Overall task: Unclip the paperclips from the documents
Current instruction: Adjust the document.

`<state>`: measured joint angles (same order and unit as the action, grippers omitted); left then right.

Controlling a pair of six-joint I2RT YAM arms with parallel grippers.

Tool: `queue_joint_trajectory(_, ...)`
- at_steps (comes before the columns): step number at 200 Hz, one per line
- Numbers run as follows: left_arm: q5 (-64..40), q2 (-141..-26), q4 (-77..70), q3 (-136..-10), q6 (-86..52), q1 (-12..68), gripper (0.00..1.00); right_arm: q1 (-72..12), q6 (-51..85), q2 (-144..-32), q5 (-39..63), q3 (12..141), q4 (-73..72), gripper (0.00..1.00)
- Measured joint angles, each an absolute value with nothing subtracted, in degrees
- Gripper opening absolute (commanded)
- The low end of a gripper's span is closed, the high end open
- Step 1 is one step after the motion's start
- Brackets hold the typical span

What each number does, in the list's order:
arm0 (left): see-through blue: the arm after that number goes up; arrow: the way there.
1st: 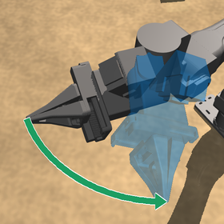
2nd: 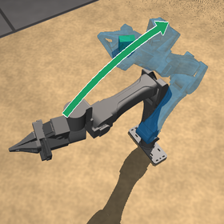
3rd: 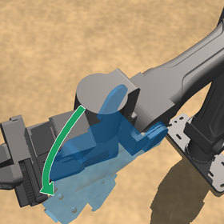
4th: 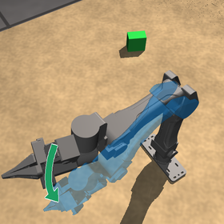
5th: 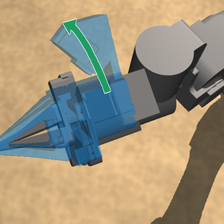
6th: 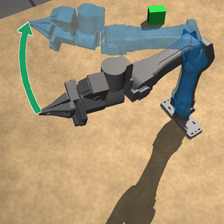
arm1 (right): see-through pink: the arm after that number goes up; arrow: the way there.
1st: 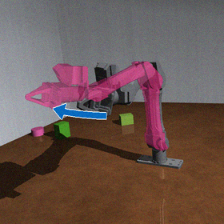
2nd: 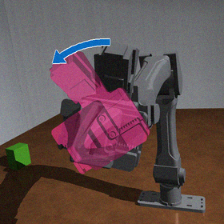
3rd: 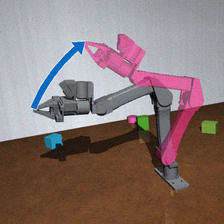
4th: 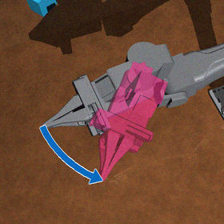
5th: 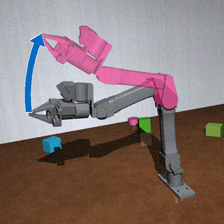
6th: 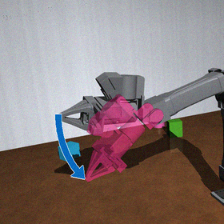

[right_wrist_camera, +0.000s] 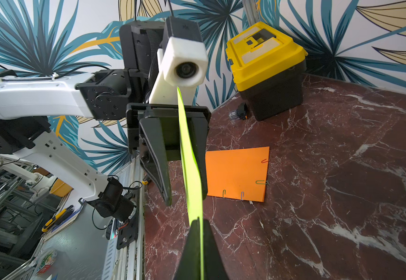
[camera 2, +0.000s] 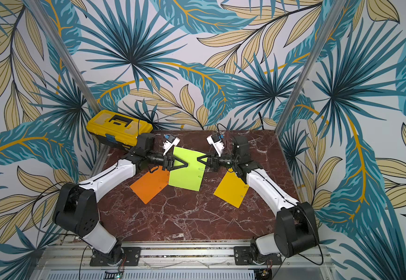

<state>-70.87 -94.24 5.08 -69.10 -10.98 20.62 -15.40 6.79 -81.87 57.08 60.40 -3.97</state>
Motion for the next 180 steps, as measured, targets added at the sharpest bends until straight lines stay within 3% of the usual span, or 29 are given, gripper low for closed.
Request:
queue_joint_trajectory(65, -70.13, -95.24, 4.89, -69.01, -11.14, 20.71, 0.14, -15.31, 6.81, -81.89, 56.99, 60.82, -3.95, 0.00)
queue_joint_trajectory(140, -67.68, -95.24, 4.89, -68.45, -11.35, 20.53, 0.05, -15.31, 6.15, -81.89, 56.99, 60.82, -2.50, 0.01)
queue_joint_trajectory(180, -66.96, -95.24, 4.89, -68.34, -11.38, 20.25, 0.00, -15.31, 5.52, -81.87, 56.55, 60.82, -1.69, 0.27)
